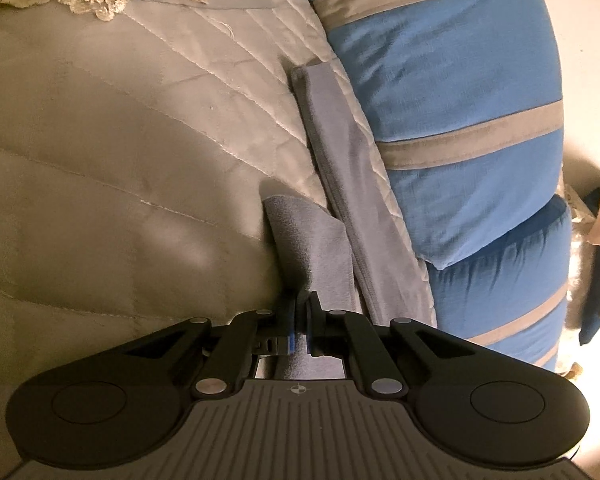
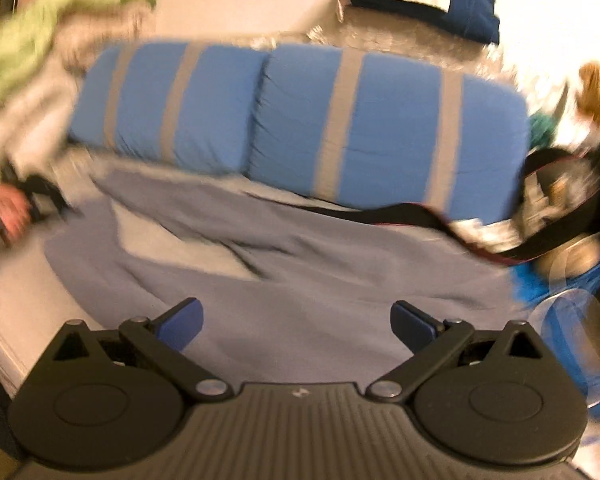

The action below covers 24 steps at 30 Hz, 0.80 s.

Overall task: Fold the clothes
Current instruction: 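Hold the folded leg with the left gripper while the right gripper grasps the other leg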

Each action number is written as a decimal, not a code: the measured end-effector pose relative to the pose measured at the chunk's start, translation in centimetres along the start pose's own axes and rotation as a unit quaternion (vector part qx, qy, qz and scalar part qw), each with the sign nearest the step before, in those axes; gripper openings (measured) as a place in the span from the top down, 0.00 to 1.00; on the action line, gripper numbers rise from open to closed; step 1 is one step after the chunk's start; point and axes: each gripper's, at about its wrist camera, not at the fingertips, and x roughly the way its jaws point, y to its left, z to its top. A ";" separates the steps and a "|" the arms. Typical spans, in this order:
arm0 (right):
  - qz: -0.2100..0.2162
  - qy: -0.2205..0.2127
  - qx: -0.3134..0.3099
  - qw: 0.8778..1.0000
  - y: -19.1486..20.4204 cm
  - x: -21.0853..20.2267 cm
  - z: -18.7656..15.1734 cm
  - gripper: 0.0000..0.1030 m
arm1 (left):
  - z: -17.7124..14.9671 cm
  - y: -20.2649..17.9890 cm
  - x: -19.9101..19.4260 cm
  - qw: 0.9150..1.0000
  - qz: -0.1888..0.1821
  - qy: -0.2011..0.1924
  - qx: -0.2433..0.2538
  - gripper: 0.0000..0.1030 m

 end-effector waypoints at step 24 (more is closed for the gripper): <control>-0.230 0.122 -0.539 0.801 -8.0 6.2 -20.1 0.11 | -0.2 0.3 -0.7 1.000 0.005 -0.006 0.009 0.95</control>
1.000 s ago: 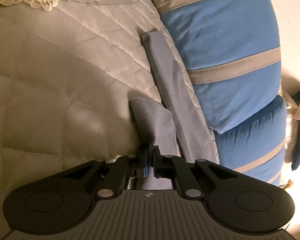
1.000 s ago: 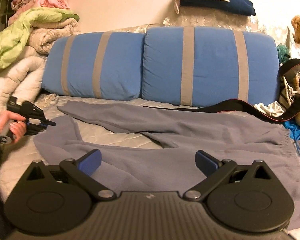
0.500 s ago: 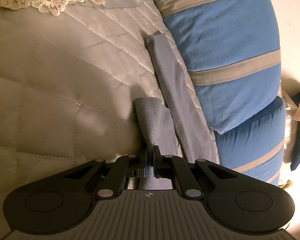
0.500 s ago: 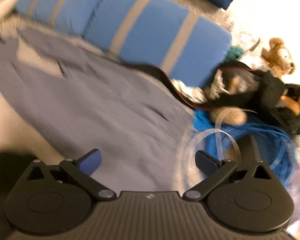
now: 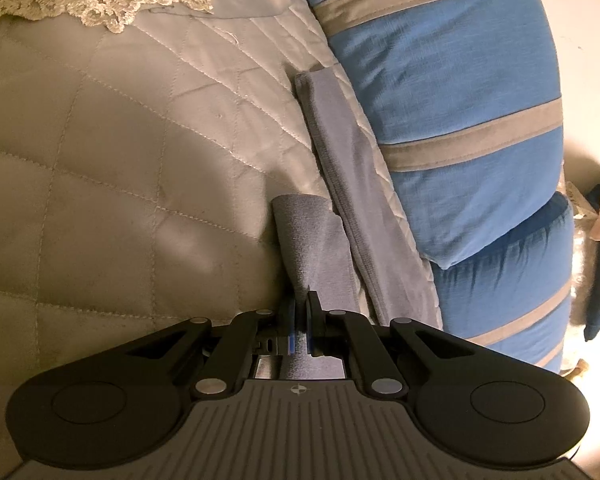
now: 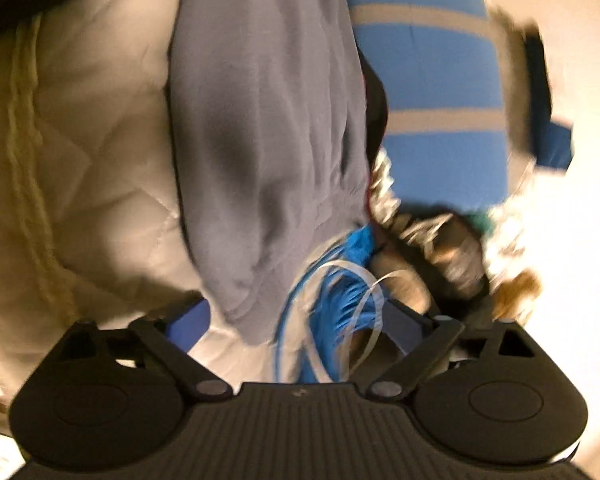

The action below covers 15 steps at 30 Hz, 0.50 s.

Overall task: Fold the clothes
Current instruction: 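Hold the folded leg with the left gripper while the right gripper grasps the other leg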

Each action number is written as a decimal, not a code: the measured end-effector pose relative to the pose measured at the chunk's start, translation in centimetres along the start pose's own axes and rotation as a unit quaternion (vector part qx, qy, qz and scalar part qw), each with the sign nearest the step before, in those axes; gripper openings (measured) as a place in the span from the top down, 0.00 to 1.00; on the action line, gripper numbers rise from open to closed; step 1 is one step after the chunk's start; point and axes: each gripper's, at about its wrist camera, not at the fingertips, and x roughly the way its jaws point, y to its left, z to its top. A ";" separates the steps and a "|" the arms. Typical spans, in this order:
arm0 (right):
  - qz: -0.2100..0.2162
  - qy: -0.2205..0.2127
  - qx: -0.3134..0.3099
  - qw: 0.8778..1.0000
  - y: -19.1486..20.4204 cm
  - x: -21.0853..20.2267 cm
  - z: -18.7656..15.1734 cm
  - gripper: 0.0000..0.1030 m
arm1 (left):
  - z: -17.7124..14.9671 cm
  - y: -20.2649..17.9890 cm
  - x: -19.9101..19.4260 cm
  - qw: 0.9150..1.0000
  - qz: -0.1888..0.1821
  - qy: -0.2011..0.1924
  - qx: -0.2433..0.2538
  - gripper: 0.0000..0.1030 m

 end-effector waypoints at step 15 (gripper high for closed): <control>0.014 0.021 -0.052 0.998 2.7 1.3 0.7 0.90 | -0.4 -0.3 -1.8 0.998 0.000 -0.057 0.016 0.96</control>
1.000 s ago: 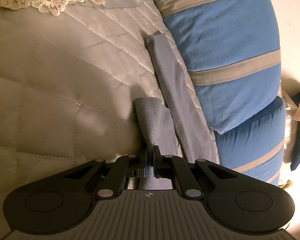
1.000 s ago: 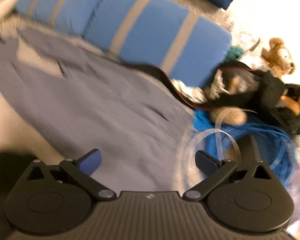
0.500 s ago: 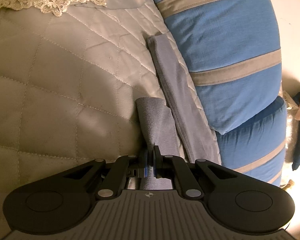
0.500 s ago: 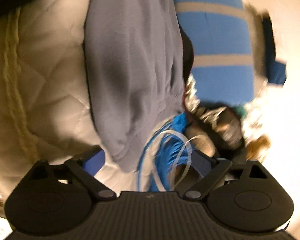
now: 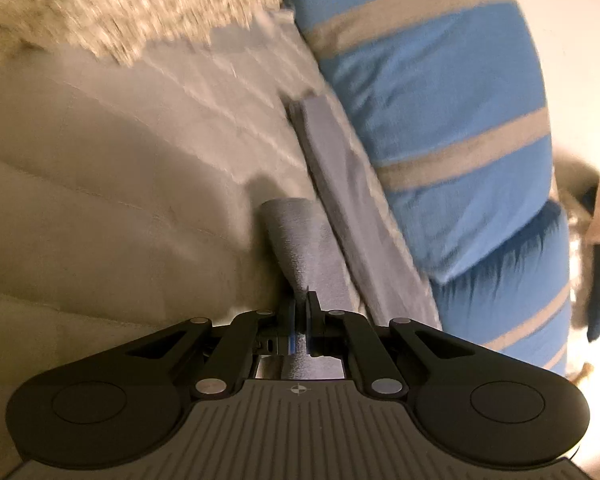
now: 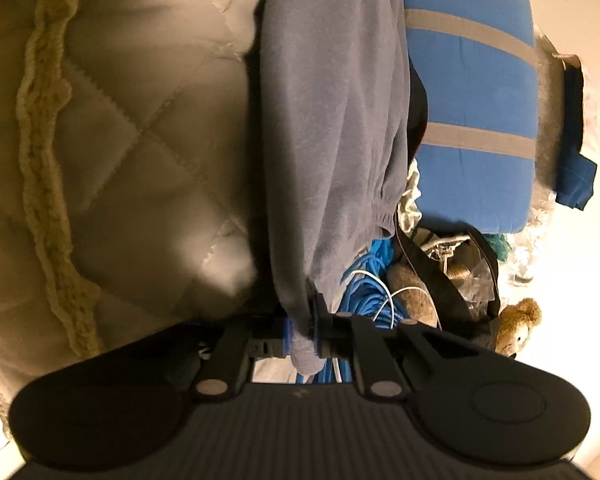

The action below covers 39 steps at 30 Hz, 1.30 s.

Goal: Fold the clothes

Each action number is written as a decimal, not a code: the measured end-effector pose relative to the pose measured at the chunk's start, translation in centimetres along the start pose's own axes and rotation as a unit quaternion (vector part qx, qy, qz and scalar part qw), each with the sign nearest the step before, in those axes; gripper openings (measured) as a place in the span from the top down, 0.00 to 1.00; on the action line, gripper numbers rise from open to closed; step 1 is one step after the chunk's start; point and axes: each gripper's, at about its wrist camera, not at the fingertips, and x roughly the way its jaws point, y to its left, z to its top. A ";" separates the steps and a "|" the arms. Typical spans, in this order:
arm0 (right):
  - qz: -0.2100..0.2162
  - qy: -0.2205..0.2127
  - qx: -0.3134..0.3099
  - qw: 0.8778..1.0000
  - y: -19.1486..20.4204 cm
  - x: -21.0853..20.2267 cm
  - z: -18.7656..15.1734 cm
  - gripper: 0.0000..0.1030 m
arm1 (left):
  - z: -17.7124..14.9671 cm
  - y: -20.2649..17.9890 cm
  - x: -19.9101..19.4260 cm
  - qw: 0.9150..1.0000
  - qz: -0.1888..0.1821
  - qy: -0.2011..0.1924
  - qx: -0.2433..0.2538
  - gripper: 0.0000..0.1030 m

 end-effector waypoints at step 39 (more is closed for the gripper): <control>0.024 -0.019 0.109 0.994 -5.8 -2.0 -3.2 0.92 | 1.8 2.9 -16.2 0.986 0.158 -0.018 0.044 0.97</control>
